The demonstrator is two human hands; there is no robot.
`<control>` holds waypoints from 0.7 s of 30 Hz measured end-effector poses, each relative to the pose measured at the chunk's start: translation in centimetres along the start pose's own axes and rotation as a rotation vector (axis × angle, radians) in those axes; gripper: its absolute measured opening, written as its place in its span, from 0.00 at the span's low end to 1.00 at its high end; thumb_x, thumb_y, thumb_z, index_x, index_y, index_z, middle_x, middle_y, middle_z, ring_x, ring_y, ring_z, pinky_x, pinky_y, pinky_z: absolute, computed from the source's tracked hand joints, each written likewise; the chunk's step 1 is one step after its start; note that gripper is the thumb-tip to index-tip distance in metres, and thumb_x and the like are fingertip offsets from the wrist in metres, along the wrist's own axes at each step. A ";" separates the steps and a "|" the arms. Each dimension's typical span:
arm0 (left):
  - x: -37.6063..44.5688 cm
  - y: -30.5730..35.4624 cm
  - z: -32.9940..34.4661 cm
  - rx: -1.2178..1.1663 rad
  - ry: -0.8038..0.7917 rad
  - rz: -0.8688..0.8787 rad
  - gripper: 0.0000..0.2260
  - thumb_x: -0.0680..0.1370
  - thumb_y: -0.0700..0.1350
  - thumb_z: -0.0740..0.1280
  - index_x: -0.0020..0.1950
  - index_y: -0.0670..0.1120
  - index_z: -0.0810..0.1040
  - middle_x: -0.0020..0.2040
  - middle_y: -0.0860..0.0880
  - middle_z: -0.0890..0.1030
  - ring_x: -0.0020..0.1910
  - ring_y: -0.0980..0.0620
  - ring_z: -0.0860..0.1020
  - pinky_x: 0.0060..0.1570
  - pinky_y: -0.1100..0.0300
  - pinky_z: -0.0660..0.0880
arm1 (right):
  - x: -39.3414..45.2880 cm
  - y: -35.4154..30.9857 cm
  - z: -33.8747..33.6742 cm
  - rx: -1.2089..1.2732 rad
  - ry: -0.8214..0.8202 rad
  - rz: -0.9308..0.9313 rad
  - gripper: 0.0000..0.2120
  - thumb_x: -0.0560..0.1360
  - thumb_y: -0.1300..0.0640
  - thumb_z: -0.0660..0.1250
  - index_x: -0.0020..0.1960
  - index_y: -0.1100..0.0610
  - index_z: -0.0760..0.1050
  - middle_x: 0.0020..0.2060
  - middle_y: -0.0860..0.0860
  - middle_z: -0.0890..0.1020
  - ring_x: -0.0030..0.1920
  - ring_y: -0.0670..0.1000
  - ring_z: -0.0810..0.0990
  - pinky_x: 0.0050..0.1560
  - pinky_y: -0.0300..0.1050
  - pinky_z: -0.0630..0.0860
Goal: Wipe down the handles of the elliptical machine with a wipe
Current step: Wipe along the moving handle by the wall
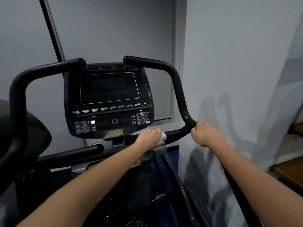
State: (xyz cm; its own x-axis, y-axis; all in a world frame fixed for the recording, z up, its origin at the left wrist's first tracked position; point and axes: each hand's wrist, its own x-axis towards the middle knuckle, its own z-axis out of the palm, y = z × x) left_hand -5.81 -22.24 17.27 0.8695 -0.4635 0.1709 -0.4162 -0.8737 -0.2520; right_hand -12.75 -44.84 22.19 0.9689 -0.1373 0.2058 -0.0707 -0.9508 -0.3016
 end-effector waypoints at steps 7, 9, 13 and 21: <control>-3.3 -3.9 -1.4 0.013 -0.121 -0.025 0.20 0.79 0.57 0.63 0.61 0.43 0.72 0.57 0.45 0.81 0.54 0.42 0.81 0.47 0.51 0.74 | 0.0 0.6 0.5 -0.108 0.011 -0.045 0.09 0.82 0.52 0.50 0.51 0.57 0.65 0.54 0.58 0.78 0.44 0.58 0.70 0.45 0.49 0.66; -2.4 -3.2 -1.1 0.040 -0.130 -0.039 0.16 0.79 0.52 0.64 0.60 0.42 0.72 0.55 0.44 0.81 0.52 0.41 0.81 0.44 0.52 0.73 | 0.6 0.5 0.8 -0.082 0.003 -0.043 0.09 0.82 0.52 0.50 0.50 0.56 0.64 0.54 0.57 0.78 0.44 0.58 0.70 0.45 0.50 0.67; 0.0 -0.5 -0.2 0.010 -0.039 -0.053 0.12 0.78 0.46 0.63 0.58 0.41 0.72 0.51 0.44 0.83 0.48 0.40 0.82 0.38 0.54 0.70 | 1.2 0.6 1.0 -0.059 0.005 -0.042 0.09 0.82 0.52 0.51 0.50 0.56 0.65 0.47 0.54 0.74 0.44 0.58 0.72 0.44 0.50 0.69; 3.1 3.6 0.5 -0.040 0.061 0.005 0.11 0.80 0.47 0.64 0.58 0.42 0.70 0.50 0.44 0.82 0.49 0.40 0.82 0.37 0.53 0.67 | 1.5 0.7 1.2 -0.047 0.003 -0.040 0.10 0.82 0.51 0.51 0.50 0.56 0.66 0.45 0.53 0.73 0.44 0.59 0.73 0.45 0.52 0.71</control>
State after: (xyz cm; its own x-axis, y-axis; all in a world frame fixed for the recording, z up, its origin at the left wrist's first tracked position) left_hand -4.49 -26.72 16.47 0.8497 -0.4754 0.2279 -0.4324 -0.8758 -0.2146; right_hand -11.07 -45.36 21.18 0.9704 -0.0994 0.2201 -0.0427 -0.9677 -0.2486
